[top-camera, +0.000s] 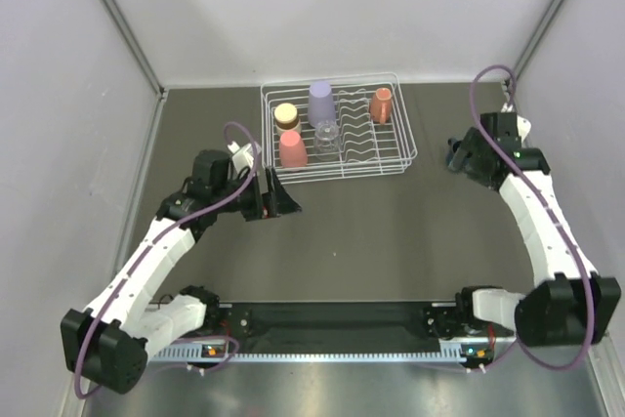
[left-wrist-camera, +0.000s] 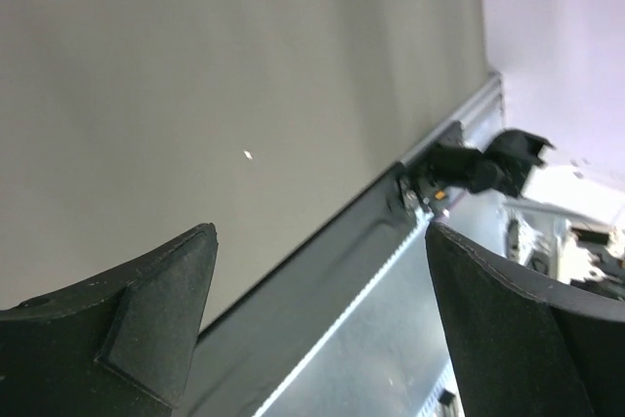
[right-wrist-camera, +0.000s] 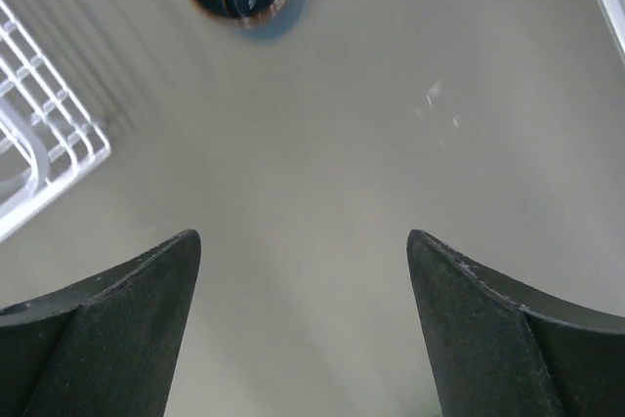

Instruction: Load the cups into the dish rack

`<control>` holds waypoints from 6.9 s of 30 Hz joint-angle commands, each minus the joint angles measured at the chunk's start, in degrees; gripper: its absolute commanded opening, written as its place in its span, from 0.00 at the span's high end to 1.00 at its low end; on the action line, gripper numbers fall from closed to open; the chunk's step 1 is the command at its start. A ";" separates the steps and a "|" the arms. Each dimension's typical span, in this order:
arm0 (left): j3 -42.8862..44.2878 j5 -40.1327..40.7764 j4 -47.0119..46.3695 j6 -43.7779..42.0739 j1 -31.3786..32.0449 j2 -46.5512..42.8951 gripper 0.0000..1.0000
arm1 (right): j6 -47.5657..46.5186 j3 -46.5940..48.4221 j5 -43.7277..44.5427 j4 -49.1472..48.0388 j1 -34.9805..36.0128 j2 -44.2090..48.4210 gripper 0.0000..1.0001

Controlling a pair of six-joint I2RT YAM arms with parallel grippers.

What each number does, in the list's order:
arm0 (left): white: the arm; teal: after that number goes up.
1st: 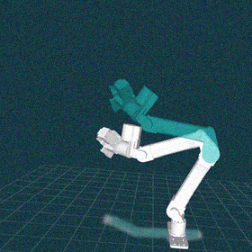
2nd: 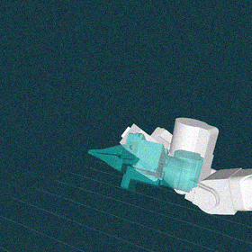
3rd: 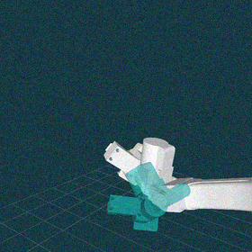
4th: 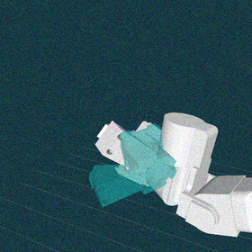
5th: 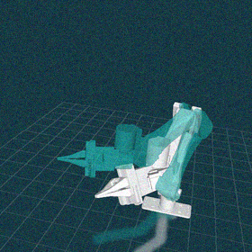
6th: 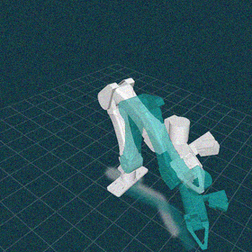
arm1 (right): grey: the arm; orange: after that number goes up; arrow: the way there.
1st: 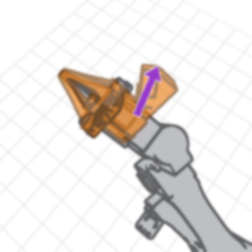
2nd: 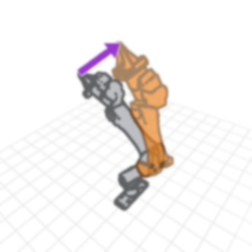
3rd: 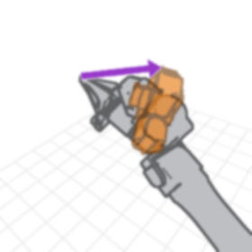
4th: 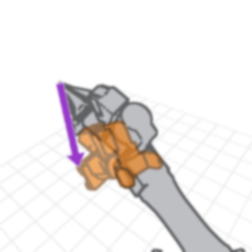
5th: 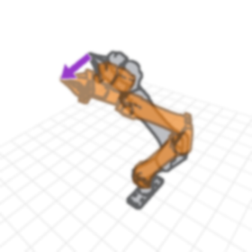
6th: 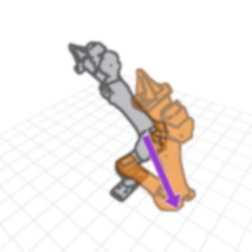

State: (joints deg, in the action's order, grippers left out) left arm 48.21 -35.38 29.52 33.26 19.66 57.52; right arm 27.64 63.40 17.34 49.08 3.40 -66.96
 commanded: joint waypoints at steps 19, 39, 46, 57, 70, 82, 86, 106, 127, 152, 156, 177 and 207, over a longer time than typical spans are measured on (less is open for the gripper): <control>-9.01 -12.96 -12.55 6.21 2.75 -7.33 0.10 | 5.41 10.70 -5.21 -20.42 -10.17 -26.38 0.28; -6.12 -12.08 -8.70 4.20 3.54 -6.98 0.11 | 4.54 5.42 -8.64 -23.68 -10.34 -29.02 0.81; -0.92 -9.62 -1.74 0.58 3.54 -5.40 0.11 | 1.19 2.54 -10.05 -20.44 -8.86 -23.05 1.00; -2.06 -9.62 -4.11 6.64 5.56 -5.75 0.13 | -1.36 -7.41 -7.06 -9.36 8.80 1.12 1.00; -7.51 -1.10 -13.17 20.27 21.47 -4.96 0.15 | 7.16 -4.97 0.47 -3.12 44.90 0.18 1.00; -10.15 4.96 -8.69 21.06 21.82 -7.16 0.26 | 13.14 -0.55 3.14 -5.04 57.77 -14.25 0.96; -10.41 6.37 -8.69 20.27 21.74 -6.37 0.29 | 13.41 -2.22 3.57 -6.89 58.39 -13.46 0.83; 6.87 10.51 -2.28 4.67 24.99 17.26 0.41 | 15.78 -9.25 7.00 -0.92 58.39 9.36 0.27; 27.46 13.41 10.12 -47.30 29.46 35.20 0.48 | 18.77 -13.48 4.10 12.88 58.30 40.94 0.09; 37.58 17.27 16.71 -58.48 38.35 52.43 0.60 | 19.82 -8.11 5.51 20.00 58.39 45.43 0.07; 37.31 20.33 15.66 -56.20 39.22 53.14 0.66 | 20.00 -8.37 5.60 19.83 58.39 44.46 0.07; 35.47 31.60 9.08 -46.80 37.47 38.47 1.00 | 22.55 -9.25 5.95 16.84 58.39 40.77 0.00; 8.58 38.81 -28.99 -16.04 31.40 -14.60 1.00 | 17.09 -12.32 -26.09 -34.46 58.21 18.44 0.25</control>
State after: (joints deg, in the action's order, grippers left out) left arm 57.82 5.58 9.76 9.72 51.07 48.62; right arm 43.59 52.84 2.76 30.02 61.01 -49.12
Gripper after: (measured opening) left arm 0.178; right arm 0.770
